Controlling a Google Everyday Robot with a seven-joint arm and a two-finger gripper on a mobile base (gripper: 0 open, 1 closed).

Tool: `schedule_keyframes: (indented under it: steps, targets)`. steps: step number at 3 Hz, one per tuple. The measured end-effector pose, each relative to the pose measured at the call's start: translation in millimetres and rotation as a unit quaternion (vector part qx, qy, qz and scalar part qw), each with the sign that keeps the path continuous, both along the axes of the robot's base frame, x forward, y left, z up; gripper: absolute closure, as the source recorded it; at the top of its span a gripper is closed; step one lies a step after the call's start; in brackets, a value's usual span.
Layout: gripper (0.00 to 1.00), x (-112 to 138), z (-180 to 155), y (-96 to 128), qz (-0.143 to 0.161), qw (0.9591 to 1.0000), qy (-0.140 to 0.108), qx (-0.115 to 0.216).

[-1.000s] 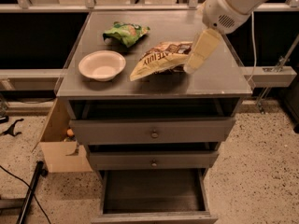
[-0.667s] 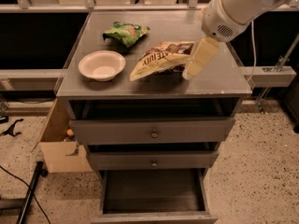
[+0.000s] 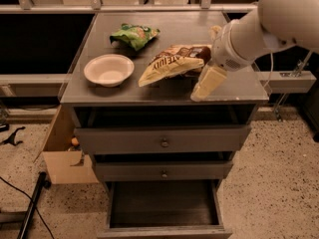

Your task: Place brown chip bag into bottom drawer

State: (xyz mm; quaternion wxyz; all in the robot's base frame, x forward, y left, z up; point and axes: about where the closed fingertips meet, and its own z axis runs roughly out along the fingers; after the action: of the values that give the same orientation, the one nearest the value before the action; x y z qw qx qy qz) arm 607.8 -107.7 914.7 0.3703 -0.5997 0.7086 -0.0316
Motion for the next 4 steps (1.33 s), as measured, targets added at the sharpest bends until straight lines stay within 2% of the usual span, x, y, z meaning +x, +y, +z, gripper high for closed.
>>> schedule_keyframes:
  steps: [1,2,4]
  targets:
    - [0.00,11.7,6.9,4.4,-0.006,0.9995,-0.030,0.012]
    - [0.00,11.7,6.8,4.4,-0.006,0.9995,-0.030,0.012]
    - [0.00,20.4,-10.8,7.3,-0.013,0.9981,-0.059,-0.014]
